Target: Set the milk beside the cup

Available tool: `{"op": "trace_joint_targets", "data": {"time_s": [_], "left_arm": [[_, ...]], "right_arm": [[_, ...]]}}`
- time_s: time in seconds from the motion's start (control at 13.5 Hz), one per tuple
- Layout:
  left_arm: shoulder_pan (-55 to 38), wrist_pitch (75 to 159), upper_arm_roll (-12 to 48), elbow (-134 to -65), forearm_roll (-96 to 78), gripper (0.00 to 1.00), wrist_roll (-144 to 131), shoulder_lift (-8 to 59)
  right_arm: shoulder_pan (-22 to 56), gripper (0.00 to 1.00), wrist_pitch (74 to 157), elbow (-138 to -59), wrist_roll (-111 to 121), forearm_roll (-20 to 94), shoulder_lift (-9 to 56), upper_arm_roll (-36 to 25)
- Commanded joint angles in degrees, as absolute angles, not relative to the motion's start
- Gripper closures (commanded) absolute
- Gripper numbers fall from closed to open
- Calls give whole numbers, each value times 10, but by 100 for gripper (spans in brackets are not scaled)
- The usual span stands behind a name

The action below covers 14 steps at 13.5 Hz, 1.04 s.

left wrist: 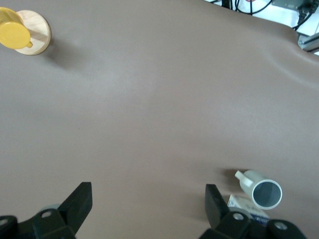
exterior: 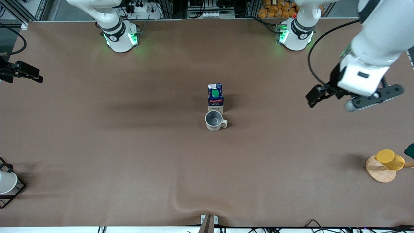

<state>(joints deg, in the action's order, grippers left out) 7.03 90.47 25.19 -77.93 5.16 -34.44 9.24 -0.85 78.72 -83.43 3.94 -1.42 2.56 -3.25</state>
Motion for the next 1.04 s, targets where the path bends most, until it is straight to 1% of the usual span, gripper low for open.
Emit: {"op": "trace_joint_targets", "data": {"time_s": [0.0, 0.15, 0.3, 0.44, 0.96], "left_arm": [[13, 883, 131, -816, 0, 0, -253, 39], [13, 862, 109, -819, -1, 0, -210, 32], [14, 862, 94, -829, 3, 0, -151, 26], [10, 862, 69, -834, 3, 0, -127, 23], [10, 867, 48, -828, 0, 0, -91, 25]], "right_arm": [[-14, 0, 773, -833, 37, -24, 18, -28], [-14, 0, 760, -831, 37, -24, 18, -26], [-12, 0, 745, -819, 36, -24, 18, -23], [-11, 0, 749, -818, 36, -22, 18, -24], [-14, 0, 752, -801, 37, -25, 20, -25]]}}
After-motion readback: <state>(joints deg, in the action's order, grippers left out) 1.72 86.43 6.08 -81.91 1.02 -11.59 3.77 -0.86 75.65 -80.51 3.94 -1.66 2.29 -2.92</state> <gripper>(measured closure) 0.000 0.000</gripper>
